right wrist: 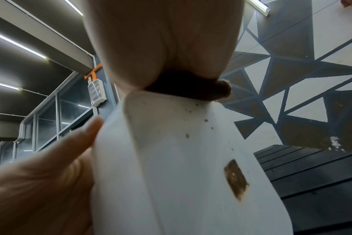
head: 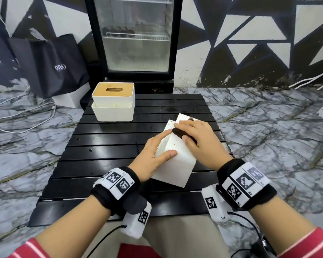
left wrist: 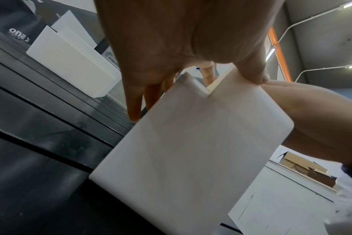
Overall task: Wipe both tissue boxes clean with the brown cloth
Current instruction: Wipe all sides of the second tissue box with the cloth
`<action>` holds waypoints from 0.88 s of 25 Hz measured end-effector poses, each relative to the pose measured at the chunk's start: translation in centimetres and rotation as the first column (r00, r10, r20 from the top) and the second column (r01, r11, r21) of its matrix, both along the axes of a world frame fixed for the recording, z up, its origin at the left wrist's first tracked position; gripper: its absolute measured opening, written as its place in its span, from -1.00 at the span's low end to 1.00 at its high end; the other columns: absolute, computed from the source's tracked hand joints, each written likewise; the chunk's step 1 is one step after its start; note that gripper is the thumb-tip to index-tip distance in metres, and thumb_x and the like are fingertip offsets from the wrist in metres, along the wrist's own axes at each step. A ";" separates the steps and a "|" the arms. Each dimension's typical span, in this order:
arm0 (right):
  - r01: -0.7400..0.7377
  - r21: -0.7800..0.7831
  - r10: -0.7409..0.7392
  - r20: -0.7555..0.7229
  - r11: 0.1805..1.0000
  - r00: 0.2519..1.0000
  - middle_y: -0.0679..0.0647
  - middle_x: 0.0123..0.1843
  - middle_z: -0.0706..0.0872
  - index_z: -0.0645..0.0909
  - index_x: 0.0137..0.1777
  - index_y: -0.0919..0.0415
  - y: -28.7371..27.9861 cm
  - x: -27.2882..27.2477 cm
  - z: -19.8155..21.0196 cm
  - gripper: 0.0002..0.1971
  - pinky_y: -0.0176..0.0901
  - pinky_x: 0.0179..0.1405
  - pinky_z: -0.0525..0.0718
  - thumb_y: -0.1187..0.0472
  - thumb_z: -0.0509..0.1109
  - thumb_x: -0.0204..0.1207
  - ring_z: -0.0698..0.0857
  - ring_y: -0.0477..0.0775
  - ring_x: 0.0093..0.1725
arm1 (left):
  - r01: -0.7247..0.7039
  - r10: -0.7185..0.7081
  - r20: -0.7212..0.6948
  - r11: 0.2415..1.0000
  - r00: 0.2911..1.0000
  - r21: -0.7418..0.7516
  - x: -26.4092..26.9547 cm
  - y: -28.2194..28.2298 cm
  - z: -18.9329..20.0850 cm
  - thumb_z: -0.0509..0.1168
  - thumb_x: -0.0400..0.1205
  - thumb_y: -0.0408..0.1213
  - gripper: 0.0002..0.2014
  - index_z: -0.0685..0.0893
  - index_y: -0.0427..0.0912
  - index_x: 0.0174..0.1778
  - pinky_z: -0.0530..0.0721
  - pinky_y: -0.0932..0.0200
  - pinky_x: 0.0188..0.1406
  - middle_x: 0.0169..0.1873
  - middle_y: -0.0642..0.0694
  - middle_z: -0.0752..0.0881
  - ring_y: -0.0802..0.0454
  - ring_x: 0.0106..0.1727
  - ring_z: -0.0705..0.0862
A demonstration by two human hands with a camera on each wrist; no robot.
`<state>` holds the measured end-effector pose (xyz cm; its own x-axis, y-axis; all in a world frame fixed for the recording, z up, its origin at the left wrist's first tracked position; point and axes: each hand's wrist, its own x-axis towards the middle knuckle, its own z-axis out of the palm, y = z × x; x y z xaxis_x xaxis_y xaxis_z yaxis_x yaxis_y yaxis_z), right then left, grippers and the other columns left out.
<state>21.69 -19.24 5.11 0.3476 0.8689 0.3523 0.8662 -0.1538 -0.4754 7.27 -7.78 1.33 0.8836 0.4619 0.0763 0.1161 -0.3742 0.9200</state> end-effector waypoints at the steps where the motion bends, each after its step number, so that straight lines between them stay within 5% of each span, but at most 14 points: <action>1: -0.009 0.008 0.009 -0.004 1.000 1.000 -0.08 0.35 0.55 0.50 0.38 0.00 -0.3 -0.4 0.0 -0.55 -0.30 0.35 0.12 0.14 0.09 0.49 0.31 -0.08 0.31 | 0.002 -0.002 0.002 1.000 1.000 -0.004 0.0 0.0 0.0 0.29 0.56 0.11 -0.42 0.21 0.36 0.48 0.15 0.56 0.26 0.50 0.22 0.30 0.37 0.49 0.16; 7: -0.064 0.033 0.064 0.000 0.997 0.998 -0.21 0.27 0.55 0.50 0.35 -0.04 -1.8 -2.0 -0.3 -0.59 -0.37 0.28 0.19 0.15 0.13 0.51 0.30 -0.20 0.23 | 0.013 -0.013 0.002 0.999 1.000 -0.040 0.0 -0.4 0.1 0.26 0.62 -0.02 -0.47 0.14 0.54 0.37 0.11 0.36 0.35 0.41 0.23 0.31 0.36 0.46 0.18; 14: -0.079 -0.043 0.076 -0.073 0.996 0.994 -0.13 0.23 0.60 0.51 0.29 -0.01 -0.9 -0.3 0.6 -0.66 -0.31 0.23 0.27 0.27 0.24 0.55 0.40 -0.05 0.32 | 0.005 -0.005 -0.010 0.998 1.000 -0.057 0.2 -0.5 -0.4 0.17 0.43 0.28 -0.47 0.16 0.69 0.30 0.15 0.50 0.22 0.50 0.12 0.25 0.79 0.25 0.09; 22: -0.090 0.050 0.093 -0.069 0.995 0.993 -0.31 0.19 0.51 0.55 0.27 0.02 -1.9 -1.4 -0.1 -0.67 -0.46 0.27 0.19 0.21 0.22 0.52 0.39 -0.04 0.31 | 0.066 -0.071 -0.076 0.996 0.995 -0.064 0.1 0.5 0.7 0.23 0.43 0.22 -0.50 0.20 0.74 0.22 0.43 0.32 0.28 0.44 0.03 0.27 0.30 0.31 0.39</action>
